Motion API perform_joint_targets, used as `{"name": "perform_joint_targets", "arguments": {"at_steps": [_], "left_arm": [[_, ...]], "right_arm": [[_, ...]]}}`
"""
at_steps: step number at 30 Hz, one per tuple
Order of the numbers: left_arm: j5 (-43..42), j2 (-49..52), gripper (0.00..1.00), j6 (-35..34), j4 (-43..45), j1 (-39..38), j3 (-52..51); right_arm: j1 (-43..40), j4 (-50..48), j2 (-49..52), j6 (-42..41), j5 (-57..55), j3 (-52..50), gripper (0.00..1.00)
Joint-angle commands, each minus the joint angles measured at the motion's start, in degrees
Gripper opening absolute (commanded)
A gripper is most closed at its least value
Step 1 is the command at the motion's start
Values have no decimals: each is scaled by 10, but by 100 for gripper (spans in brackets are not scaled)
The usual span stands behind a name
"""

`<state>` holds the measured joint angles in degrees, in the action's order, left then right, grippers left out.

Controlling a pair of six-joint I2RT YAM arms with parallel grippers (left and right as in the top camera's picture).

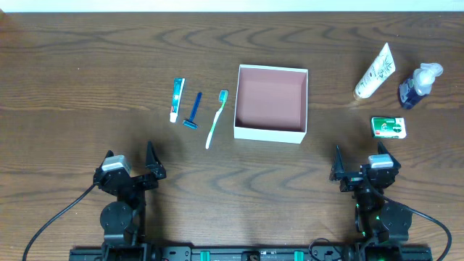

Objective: Pack container

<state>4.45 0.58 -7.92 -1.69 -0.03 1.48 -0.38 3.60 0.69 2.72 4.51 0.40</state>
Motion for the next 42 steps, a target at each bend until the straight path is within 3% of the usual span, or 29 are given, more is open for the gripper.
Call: {"name": "perform_joint_targets", "arguments": {"at_steps": [1, 10, 17, 18, 24, 29, 35, 40, 42], "left_arm": [[5, -3, 98, -3, -21, 3, -12], [5, -3, 98, -3, -21, 3, -12], [5, -3, 98, -3, -21, 3, -12], [5, -3, 98, -3, -21, 3, -12], [5, -3, 98, -3, -21, 3, -12], [5, -3, 98, -3, -21, 3, -12], [5, -3, 98, -3, -21, 3, -12], [5, -3, 98, -3, -21, 3, -12], [5, -3, 98, -3, -21, 3, -12]], "right_arm": [[5, 2, -3, -5, 4, -1, 99], [6, 1, -3, -22, 13, -1, 99], [6, -4, -3, -330, 46, -1, 99], [6, -7, -3, -344, 57, -1, 99], [5, -104, -3, -271, 231, 8, 99], [5, -106, 0, -200, 201, 90, 99], [-14, 49, 88, -96, 70, 283, 99], [-36, 226, 271, -24, -56, 509, 99], [-50, 309, 365, -10, -55, 612, 99]]}}
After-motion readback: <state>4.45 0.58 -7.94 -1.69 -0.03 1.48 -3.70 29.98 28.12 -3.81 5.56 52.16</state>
